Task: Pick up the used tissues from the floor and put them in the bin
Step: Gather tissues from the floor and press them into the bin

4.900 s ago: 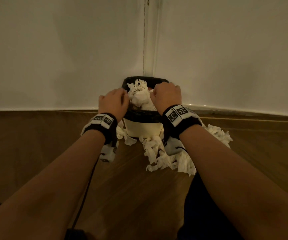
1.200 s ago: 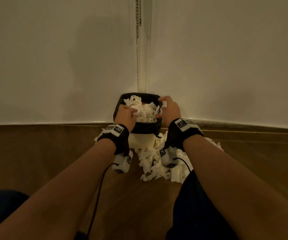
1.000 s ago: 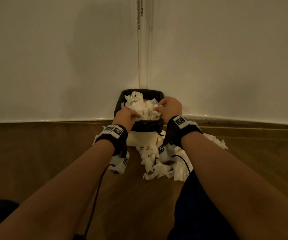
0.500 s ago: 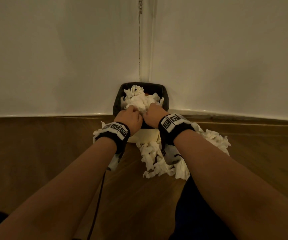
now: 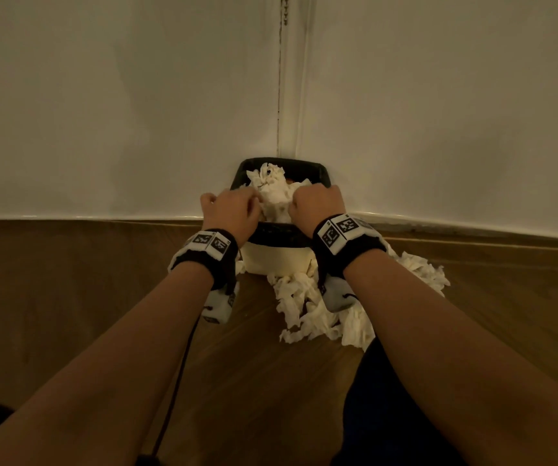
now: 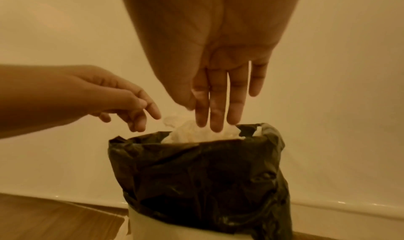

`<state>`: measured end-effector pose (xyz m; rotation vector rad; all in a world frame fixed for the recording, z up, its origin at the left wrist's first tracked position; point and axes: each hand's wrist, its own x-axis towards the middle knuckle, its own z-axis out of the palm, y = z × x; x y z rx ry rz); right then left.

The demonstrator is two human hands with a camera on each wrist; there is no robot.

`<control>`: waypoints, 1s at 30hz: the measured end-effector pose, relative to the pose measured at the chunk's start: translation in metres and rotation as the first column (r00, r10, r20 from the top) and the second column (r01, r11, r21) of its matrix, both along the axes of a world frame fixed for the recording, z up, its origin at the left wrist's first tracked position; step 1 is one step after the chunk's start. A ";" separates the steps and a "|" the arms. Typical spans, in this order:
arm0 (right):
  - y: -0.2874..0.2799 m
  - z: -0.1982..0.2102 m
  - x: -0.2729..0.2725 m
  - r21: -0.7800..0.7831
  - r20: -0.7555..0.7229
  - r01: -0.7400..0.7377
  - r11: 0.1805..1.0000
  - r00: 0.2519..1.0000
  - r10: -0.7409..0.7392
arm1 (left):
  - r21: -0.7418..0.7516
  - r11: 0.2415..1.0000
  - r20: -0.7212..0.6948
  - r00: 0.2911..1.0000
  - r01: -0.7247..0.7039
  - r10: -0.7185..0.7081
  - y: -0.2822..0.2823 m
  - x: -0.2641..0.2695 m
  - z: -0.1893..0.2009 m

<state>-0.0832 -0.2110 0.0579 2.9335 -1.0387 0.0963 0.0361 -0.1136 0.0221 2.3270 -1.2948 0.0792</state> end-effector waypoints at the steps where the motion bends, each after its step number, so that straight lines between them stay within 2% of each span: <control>1: 0.002 0.003 0.000 -0.019 0.066 -0.005 1.000 0.998 0.006 | -0.042 0.998 -0.031 0.999 -0.036 0.035 0.005 0.005 0.001; 3: 0.009 0.008 0.001 0.014 0.189 -0.024 1.000 0.982 0.021 | -0.084 0.990 -0.084 0.991 -0.114 0.107 0.015 0.018 0.001; 6: 0.022 0.012 0.009 0.154 0.357 -0.084 0.985 0.934 0.024 | -0.080 0.973 -0.139 0.969 -0.215 0.203 0.032 0.036 -0.004; 9: 0.037 0.012 0.016 0.204 0.403 -0.182 0.962 0.911 0.086 | -0.036 0.960 -0.174 0.948 -0.277 0.267 0.046 0.049 -0.013; 12: 0.055 0.006 0.023 0.192 0.355 -0.295 0.936 0.910 0.214 | 0.026 0.950 -0.220 0.925 -0.311 0.309 0.054 0.059 -0.028; 17: 0.083 -0.019 0.043 0.237 0.181 -0.389 0.890 0.918 0.353 | 0.173 0.935 -0.180 0.924 -0.308 0.338 0.063 0.071 -0.060; 20: 0.088 -0.044 0.053 0.370 0.012 -0.324 0.871 0.939 0.344 | 0.276 0.928 -0.216 0.924 -0.251 0.315 0.066 0.076 -0.079; 24: 0.083 -0.082 0.060 0.470 -0.177 -0.190 0.862 0.936 0.303 | 0.373 0.908 -0.298 0.902 -0.192 0.313 0.067 0.081 -0.104; 30: 0.077 -0.140 0.077 0.603 -0.229 -0.075 0.794 0.938 0.262 | 0.415 0.896 -0.287 0.911 -0.160 0.296 0.058 0.083 -0.125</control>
